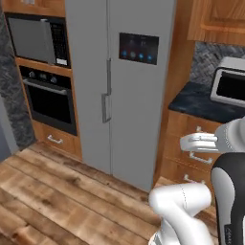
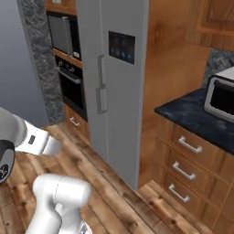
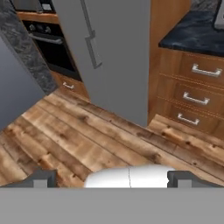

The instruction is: Move the hot dog bun to the plate on the dining table and place the condiment next to that plate. Then navigate to the fridge and take the sausage and place it on the plate as well.

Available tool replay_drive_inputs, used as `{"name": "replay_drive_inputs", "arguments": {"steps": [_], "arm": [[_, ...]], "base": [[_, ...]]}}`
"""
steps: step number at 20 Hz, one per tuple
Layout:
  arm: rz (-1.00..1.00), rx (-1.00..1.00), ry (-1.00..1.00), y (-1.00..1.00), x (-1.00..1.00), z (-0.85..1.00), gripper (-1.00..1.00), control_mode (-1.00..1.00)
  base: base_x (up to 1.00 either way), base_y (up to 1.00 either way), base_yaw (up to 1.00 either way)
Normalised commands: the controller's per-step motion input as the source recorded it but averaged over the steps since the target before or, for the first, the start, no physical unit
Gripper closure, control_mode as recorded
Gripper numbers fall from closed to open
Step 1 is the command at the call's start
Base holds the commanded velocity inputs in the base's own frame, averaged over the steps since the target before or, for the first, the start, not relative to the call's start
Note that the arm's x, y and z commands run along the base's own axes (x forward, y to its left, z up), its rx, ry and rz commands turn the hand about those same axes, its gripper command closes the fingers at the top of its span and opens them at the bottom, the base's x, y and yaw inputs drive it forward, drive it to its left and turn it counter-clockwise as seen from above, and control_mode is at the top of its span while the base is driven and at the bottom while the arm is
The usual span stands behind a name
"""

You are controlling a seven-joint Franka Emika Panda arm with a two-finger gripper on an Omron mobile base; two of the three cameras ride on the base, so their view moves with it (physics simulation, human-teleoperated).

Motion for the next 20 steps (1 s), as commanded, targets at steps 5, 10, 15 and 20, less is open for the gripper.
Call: {"name": "replay_drive_inputs", "arguments": {"steps": [5, 10, 15, 20], "arm": [[0.0, 0.0, 0.0, 0.0, 0.0, 0.0, -1.0, 1.0], [0.0, 0.0, 0.0, 0.0, 0.0, 0.0, -1.0, 1.0], [0.0, 0.0, 0.0, 0.0, 0.0, 0.0, -1.0, 1.0], [0.0, 0.0, 0.0, 0.0, 0.0, 0.0, -1.0, 1.0]], "base": [[1.0, 0.72, -0.35], [1.0, 0.77, -0.38], [0.92, 0.88, -0.41], [0.39, 1.0, -0.46]]}}
